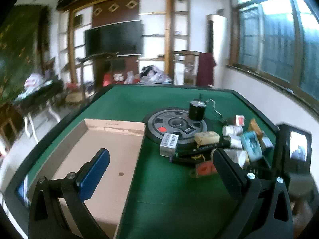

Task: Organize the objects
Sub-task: 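Grasp the clear plastic case from the pile with the left tool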

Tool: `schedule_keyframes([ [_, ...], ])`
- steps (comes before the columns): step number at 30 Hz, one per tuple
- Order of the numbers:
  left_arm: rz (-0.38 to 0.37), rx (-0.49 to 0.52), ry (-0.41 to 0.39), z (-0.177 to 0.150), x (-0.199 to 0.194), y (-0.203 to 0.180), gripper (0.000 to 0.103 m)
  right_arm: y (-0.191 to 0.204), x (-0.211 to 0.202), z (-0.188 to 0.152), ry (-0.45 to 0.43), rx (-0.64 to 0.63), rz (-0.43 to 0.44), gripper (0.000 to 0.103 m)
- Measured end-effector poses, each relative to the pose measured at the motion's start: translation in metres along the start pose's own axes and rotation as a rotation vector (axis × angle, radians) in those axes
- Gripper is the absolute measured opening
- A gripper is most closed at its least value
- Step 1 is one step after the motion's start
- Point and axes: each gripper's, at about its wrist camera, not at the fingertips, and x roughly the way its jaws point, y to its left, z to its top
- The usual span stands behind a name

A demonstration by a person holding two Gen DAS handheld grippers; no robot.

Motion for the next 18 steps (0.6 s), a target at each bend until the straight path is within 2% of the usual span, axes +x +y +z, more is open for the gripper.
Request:
schedule_keyframes([
  [2, -0.025, 0.053, 0.016, -0.004, 0.002, -0.002, 0.101, -0.001, 0.001, 0.003, 0.036, -0.026, 0.021, 0.103],
  [5, -0.079, 0.103, 0.03, -0.012, 0.002, -0.008, 0.101, -0.008, 0.008, 0.011, 0.142, -0.166, 0.115, 0.103],
  [8, -0.16, 0.162, 0.047, -0.016, 0.006, -0.02, 0.101, -0.008, 0.01, 0.007, 0.127, -0.204, 0.122, 0.103],
  [10, -0.181, 0.195, 0.059, -0.017, 0.01, -0.029, 0.101, -0.008, 0.009, 0.01, 0.143, -0.266, 0.157, 0.103],
  [12, -0.223, 0.234, 0.069, -0.019, 0.015, -0.037, 0.101, -0.011, 0.008, 0.008, 0.153, -0.272, 0.16, 0.103],
  [14, -0.258, 0.276, 0.089, -0.02, 0.024, -0.045, 0.101, -0.019, 0.001, 0.005, 0.119, -0.251, 0.191, 0.103],
  [17, -0.293, 0.337, 0.129, -0.02, 0.043, -0.057, 0.099, -0.039, -0.024, 0.003, -0.002, -0.192, 0.268, 0.103],
  [18, -0.301, 0.361, 0.143, -0.02, 0.05, -0.061, 0.099, -0.044, -0.027, 0.014, -0.035, -0.17, 0.289, 0.103],
])
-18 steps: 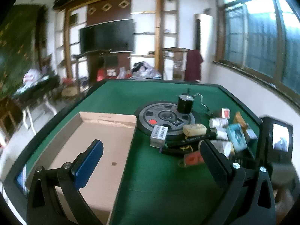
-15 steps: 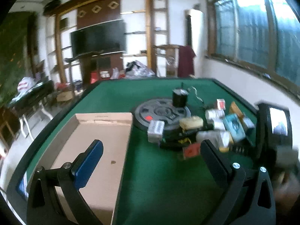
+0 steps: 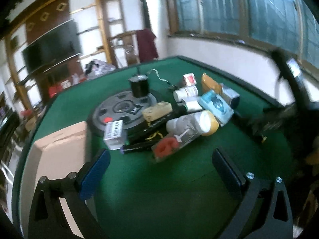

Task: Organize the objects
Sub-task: 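Grasp the clear plastic case from the pile with the left tool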

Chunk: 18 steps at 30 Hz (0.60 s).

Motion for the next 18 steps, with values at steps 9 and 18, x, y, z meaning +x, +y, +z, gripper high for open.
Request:
schedule_keyframes([
  [9, -0.072, 0.145, 0.18, 0.011, 0.065, -0.01, 0.066, -0.034, 0.012, 0.013, -0.102, 0.219, 0.086, 0.103],
  [18, -0.111, 0.157, 0.214, 0.023, 0.082, -0.02, 0.017, -0.051, 0.005, 0.01, -0.082, 0.277, 0.143, 0.103],
])
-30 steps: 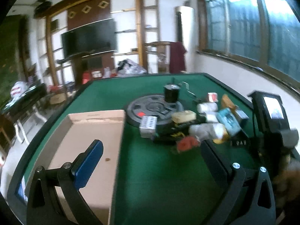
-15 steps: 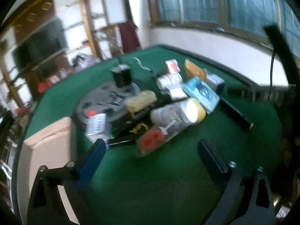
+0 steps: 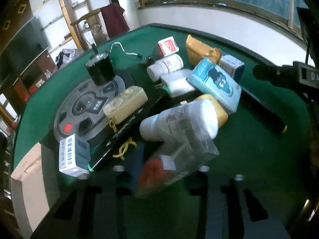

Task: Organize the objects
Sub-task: 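Grasp the clear plastic case from the pile with the left tool, then release the clear case in the cardboard box with left tool while right tool drops the barcode card there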

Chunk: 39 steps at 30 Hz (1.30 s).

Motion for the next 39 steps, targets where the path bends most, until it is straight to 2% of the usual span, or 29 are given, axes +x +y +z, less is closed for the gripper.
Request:
schedule_keyframes([
  [1, -0.024, -0.016, 0.004, 0.001, -0.002, 0.001, 0.01, 0.001, 0.001, -0.001, 0.001, -0.001, 0.003, 0.103],
  [2, -0.046, -0.035, 0.006, 0.0, -0.006, 0.002, 0.01, 0.001, 0.001, -0.001, 0.004, -0.003, 0.007, 0.103],
  [5, -0.041, -0.06, -0.019, -0.004, -0.021, 0.005, 0.01, 0.003, 0.002, -0.002, 0.016, -0.006, 0.009, 0.103],
  [11, -0.079, -0.191, -0.121, -0.018, -0.066, 0.025, 0.01, 0.003, 0.002, -0.004, 0.024, -0.009, 0.001, 0.103],
  [17, -0.024, -0.299, -0.223, -0.05, -0.13, 0.051, 0.01, 0.022, -0.01, -0.007, 0.008, -0.098, -0.013, 0.103],
  [22, 0.073, -0.381, -0.247, -0.083, -0.164, 0.082, 0.01, 0.092, -0.03, -0.004, 0.054, -0.289, 0.141, 0.103],
  [24, 0.099, -0.427, -0.252, -0.097, -0.171, 0.095, 0.01, 0.126, -0.026, -0.004, 0.103, -0.335, 0.212, 0.103],
  [28, 0.095, -0.518, -0.26, -0.119, -0.173, 0.112, 0.01, 0.182, 0.008, -0.01, 0.258, -0.359, 0.35, 0.103],
  [32, 0.094, -0.58, -0.248, -0.137, -0.171, 0.124, 0.01, 0.226, 0.058, -0.017, 0.357, -0.381, 0.313, 0.093],
  [34, 0.095, -0.604, -0.239, -0.147, -0.169, 0.131, 0.01, 0.243, 0.08, -0.021, 0.398, -0.369, 0.289, 0.083],
  [36, 0.094, -0.621, -0.231, -0.155, -0.167, 0.137, 0.01, 0.256, 0.1, -0.024, 0.415, -0.374, 0.221, 0.076],
  [39, 0.085, -0.643, -0.224, -0.162, -0.163, 0.146, 0.01, 0.266, 0.117, -0.031, 0.443, -0.383, 0.163, 0.071],
])
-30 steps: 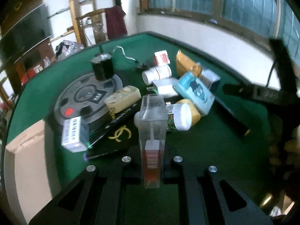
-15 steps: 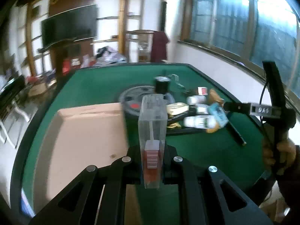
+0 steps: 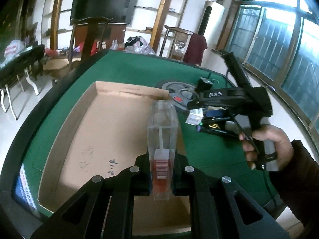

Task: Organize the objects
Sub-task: 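Release the clear case in the cardboard box with left tool while right tool drops the barcode card there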

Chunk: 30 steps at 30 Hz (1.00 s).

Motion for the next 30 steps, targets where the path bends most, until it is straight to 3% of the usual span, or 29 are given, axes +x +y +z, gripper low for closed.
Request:
schedule_keyframes([
  [4, 0.005, -0.006, 0.002, 0.006, 0.004, 0.008, 0.01, 0.007, 0.013, -0.001, 0.003, -0.013, -0.09, 0.031],
  [10, -0.011, -0.002, 0.004, 0.02, 0.008, 0.015, 0.01, 0.0, -0.014, -0.002, -0.054, 0.01, -0.043, 0.031],
  [13, -0.028, 0.009, 0.009, 0.036, 0.014, 0.016, 0.01, 0.006, -0.045, 0.002, -0.114, 0.007, 0.05, 0.031],
  [16, -0.038, 0.01, 0.043, 0.057, 0.038, 0.02, 0.01, 0.024, -0.055, 0.008, -0.116, -0.011, 0.134, 0.031],
  [22, -0.029, -0.043, 0.144, 0.078, 0.102, 0.032, 0.01, 0.064, -0.011, 0.024, -0.048, -0.037, 0.189, 0.031],
  [25, -0.061, -0.092, 0.186, 0.077, 0.124, 0.044, 0.01, 0.071, 0.01, 0.025, -0.029, -0.035, 0.162, 0.031],
  [30, -0.047, -0.068, 0.171, 0.075, 0.131, 0.044, 0.01, 0.073, 0.021, 0.024, 0.004, -0.033, 0.149, 0.032],
])
